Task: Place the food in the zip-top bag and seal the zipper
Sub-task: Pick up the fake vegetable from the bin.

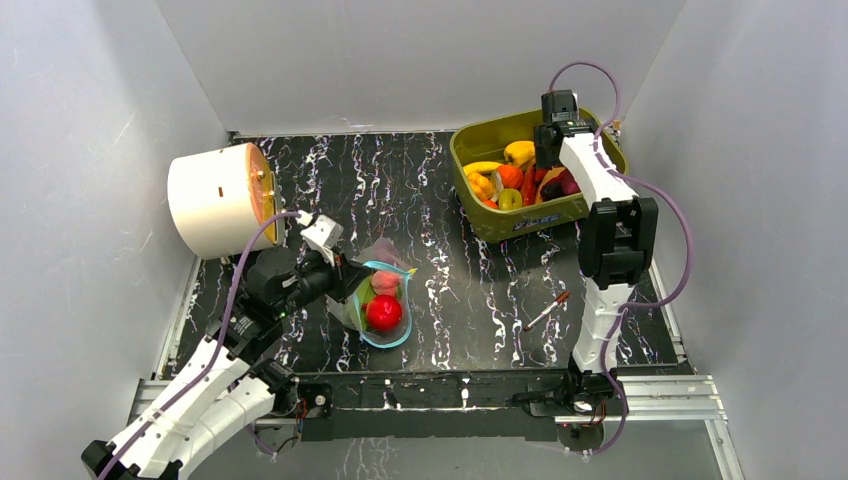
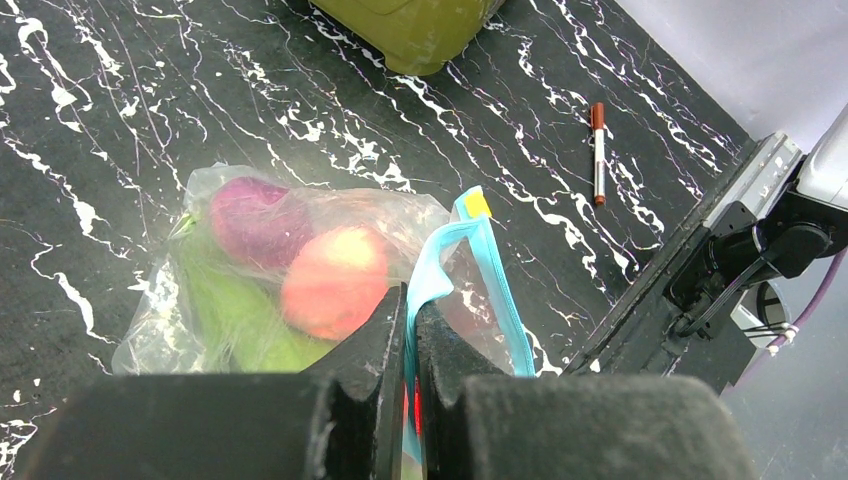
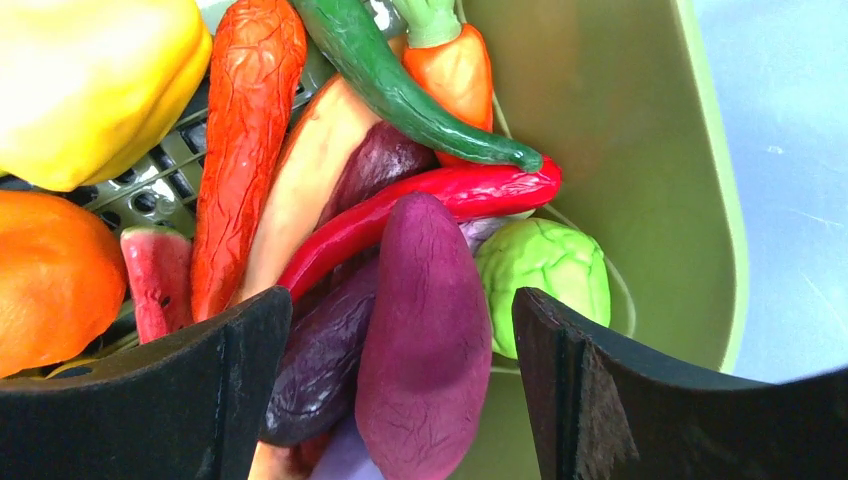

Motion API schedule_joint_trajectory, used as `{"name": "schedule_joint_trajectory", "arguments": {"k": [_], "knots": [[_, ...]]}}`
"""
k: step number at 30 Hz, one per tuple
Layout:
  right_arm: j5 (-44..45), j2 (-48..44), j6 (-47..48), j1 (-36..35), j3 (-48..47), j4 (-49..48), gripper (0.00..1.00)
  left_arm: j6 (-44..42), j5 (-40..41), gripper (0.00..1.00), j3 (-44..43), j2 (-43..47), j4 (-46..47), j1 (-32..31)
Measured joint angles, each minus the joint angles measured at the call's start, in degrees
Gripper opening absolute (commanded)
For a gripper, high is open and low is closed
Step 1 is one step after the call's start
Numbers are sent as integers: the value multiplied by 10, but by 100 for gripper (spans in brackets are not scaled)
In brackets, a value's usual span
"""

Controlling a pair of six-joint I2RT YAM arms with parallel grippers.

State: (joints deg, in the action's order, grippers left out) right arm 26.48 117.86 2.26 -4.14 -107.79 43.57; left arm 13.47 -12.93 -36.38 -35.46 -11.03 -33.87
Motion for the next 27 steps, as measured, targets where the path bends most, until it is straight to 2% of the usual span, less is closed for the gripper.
{"name": "schedule_joint_trajectory", "arguments": {"k": [7, 9, 12, 13, 19, 27], "knots": [[8, 23, -6, 2, -5, 21, 80, 0, -10, 0, 0, -15, 3, 0], [10, 25, -8, 2, -5, 24, 73, 0, -11, 0, 0, -16, 3, 0], [10, 26, -8, 2, -5, 28, 53, 0, -11, 0, 0, -16, 3, 0], [10, 26, -7, 3, -5, 29, 50, 0, -11, 0, 0, -15, 3, 0], [10, 27, -5, 5, -5, 35, 49, 0, -7, 0, 0, -8, 3, 0], [5, 26, -6, 5, -5, 42, 40, 0, 5, 0, 0, 0, 2, 0]]}}
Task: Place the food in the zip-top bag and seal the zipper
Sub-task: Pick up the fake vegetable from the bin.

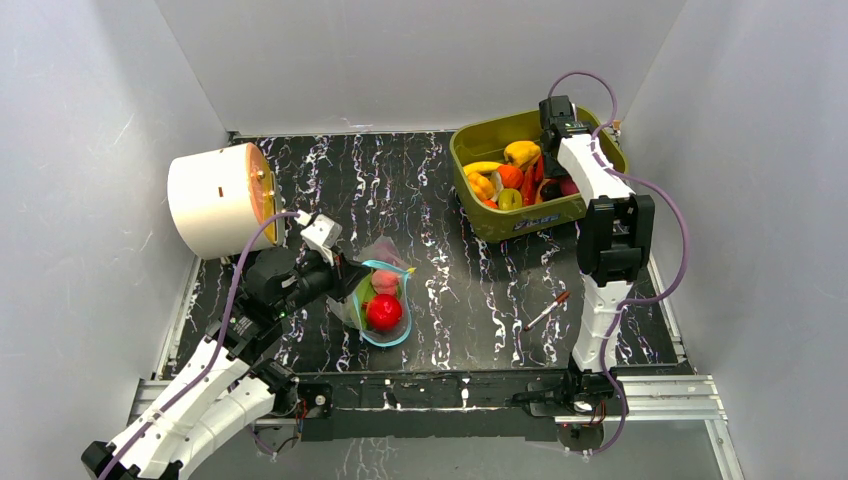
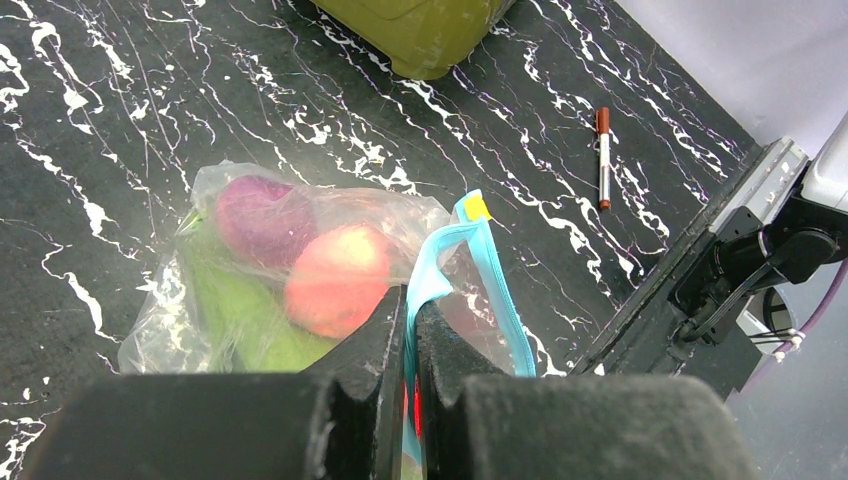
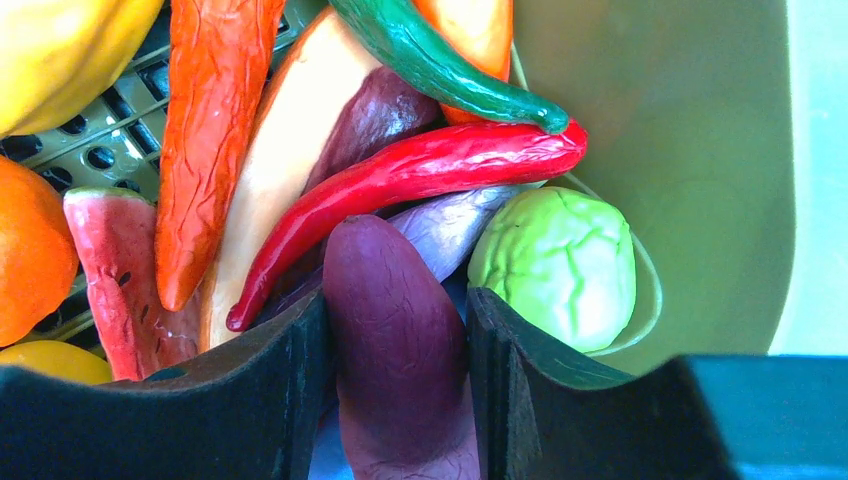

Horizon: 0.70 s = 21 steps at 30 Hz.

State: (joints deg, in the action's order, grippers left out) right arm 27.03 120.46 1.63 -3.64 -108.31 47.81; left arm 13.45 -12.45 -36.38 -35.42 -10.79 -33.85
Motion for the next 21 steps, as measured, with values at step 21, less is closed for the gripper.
{"name": "schedule_joint_trajectory", "arguments": {"k": [21], "knots": [[-41, -184, -53, -80, 43, -14, 33, 7, 36, 0, 0, 4, -4, 0]]}}
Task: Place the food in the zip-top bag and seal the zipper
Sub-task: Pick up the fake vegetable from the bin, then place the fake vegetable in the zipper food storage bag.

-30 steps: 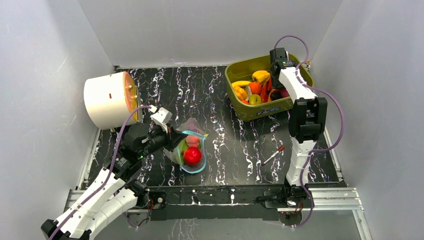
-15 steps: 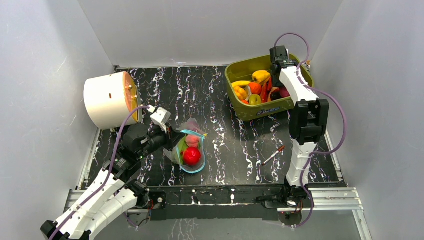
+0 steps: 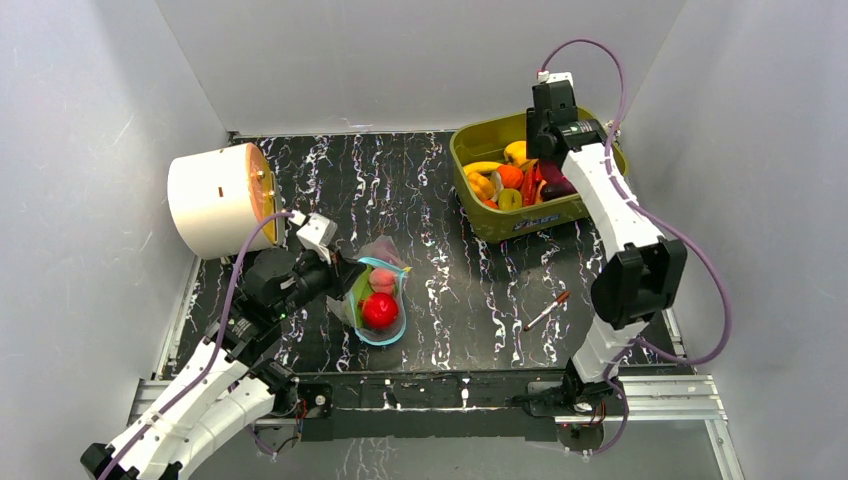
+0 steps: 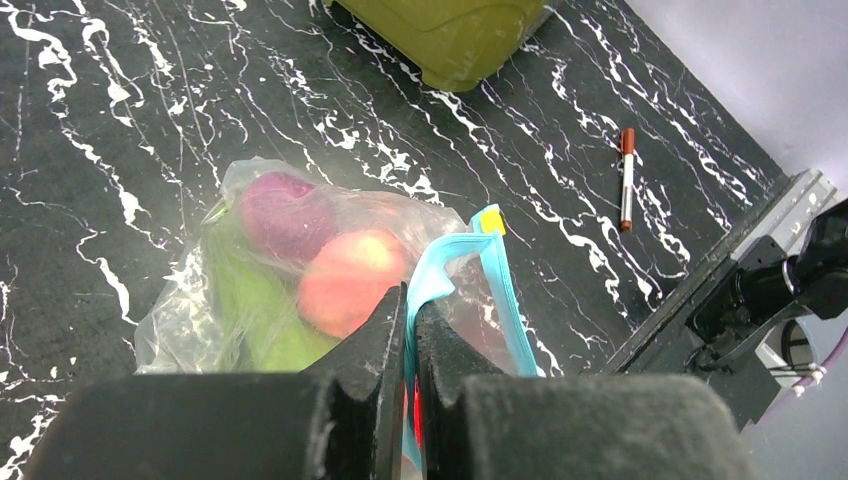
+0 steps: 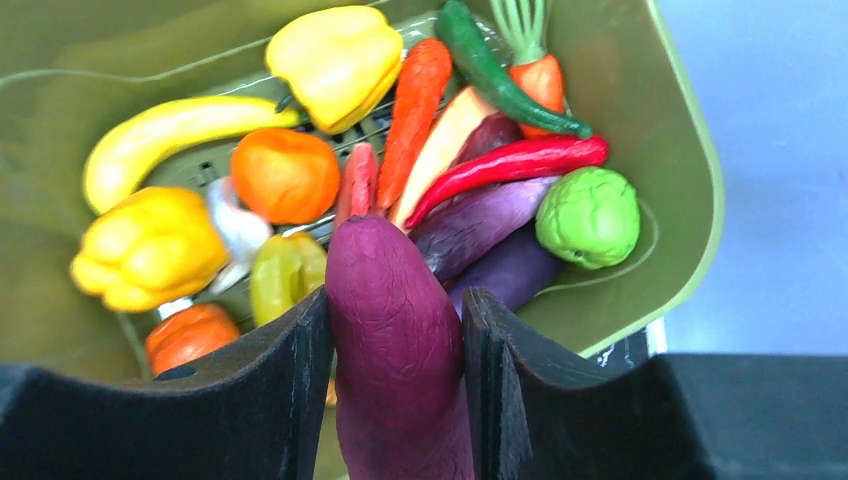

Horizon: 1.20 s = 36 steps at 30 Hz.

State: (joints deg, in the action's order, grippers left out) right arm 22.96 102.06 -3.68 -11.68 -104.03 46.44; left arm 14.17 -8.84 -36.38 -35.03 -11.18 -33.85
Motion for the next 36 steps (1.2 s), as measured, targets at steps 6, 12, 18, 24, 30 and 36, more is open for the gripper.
{"name": "schedule_joint_trajectory", "arguments": {"k": [6, 12, 18, 24, 30, 36], "knots": [[-59, -93, -41, -24, 69, -14, 33, 22, 20, 0, 1, 5, 0, 0], [-132, -212, -83, -73, 180, -47, 31, 56, 24, 0, 0, -16, 2, 0], [-231, -297, -134, -133, 257, -73, 31, 83, 29, 0, -34, -52, 4, 0], [-321, -370, -197, -216, 327, -117, 31, 95, 48, 0, -62, -86, 16, 0], [-349, -404, -270, -279, 374, -163, 32, 117, 70, 0, -65, -107, 23, 0], [-342, -394, -315, -358, 382, -179, 33, 140, 76, 0, -65, -114, 24, 0]]}}
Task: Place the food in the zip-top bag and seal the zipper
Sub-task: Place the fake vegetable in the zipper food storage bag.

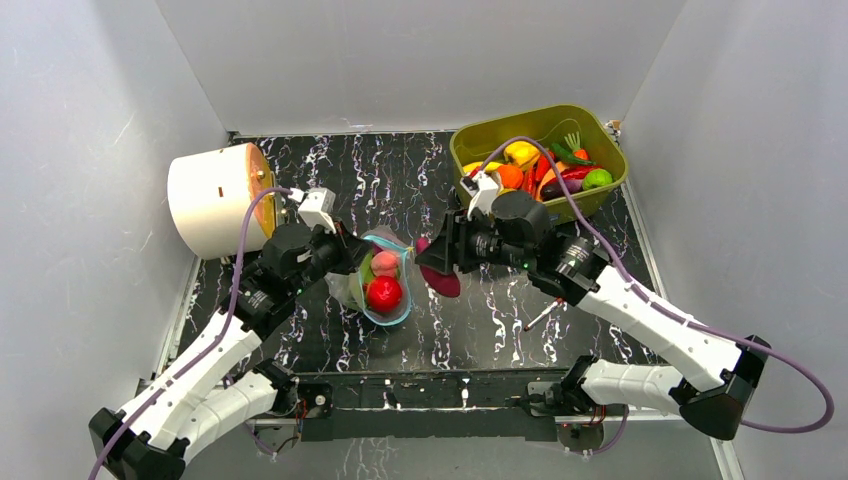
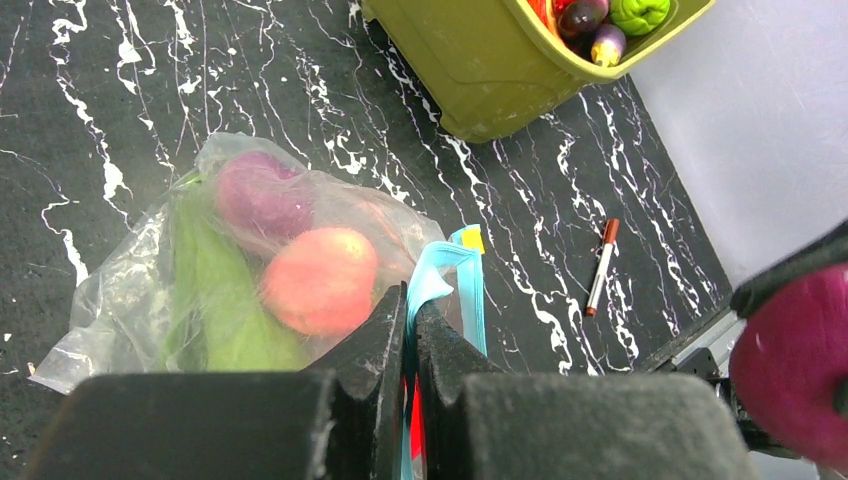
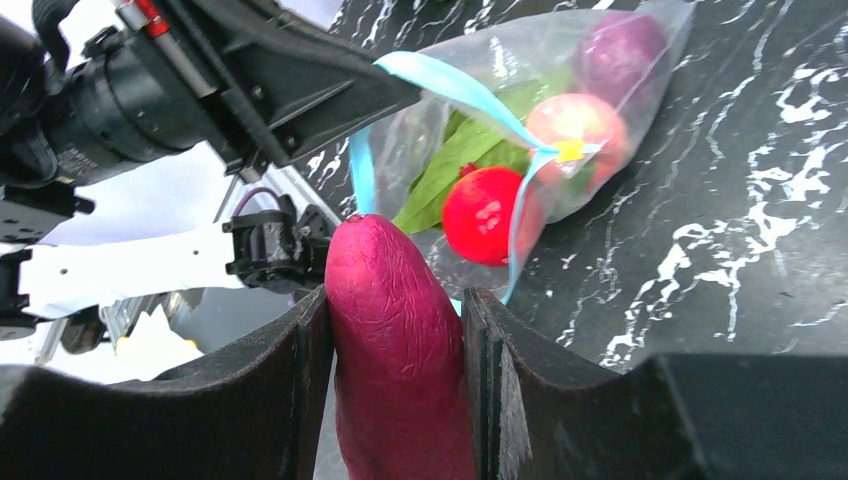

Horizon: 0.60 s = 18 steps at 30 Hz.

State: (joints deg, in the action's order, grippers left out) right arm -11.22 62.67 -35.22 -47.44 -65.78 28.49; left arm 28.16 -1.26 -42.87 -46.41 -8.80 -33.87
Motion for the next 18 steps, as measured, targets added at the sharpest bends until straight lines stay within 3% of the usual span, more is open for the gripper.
{"name": "schedule_joint_trajectory", "arguments": {"k": [8, 18], "knots": [[27, 12, -34, -71, 0, -37, 33, 10, 3, 0, 0, 8, 6, 0], [50, 77, -43, -104, 0, -51, 38, 18, -1, 0, 0, 13, 7, 0]]}}
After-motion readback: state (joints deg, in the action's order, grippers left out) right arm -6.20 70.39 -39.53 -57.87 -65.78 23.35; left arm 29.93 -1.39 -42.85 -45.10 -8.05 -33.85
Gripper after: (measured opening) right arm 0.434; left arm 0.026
